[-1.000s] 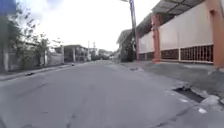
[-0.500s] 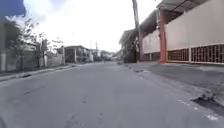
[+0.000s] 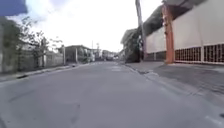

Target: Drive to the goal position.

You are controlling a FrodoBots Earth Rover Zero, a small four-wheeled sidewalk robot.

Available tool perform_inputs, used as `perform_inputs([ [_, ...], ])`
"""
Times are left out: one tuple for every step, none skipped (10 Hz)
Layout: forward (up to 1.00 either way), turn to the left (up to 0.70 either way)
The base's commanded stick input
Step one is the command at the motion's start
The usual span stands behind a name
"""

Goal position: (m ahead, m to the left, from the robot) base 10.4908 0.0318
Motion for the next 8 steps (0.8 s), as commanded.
perform_inputs([
  [1.0, 0.06],
  [1.0, 0.06],
  [1.0, 0.06],
  [1.0, 0.06],
  [1.0, 0.06],
  [1.0, 0.06],
  [1.0, 0.06],
  [1.0, 0.06],
])
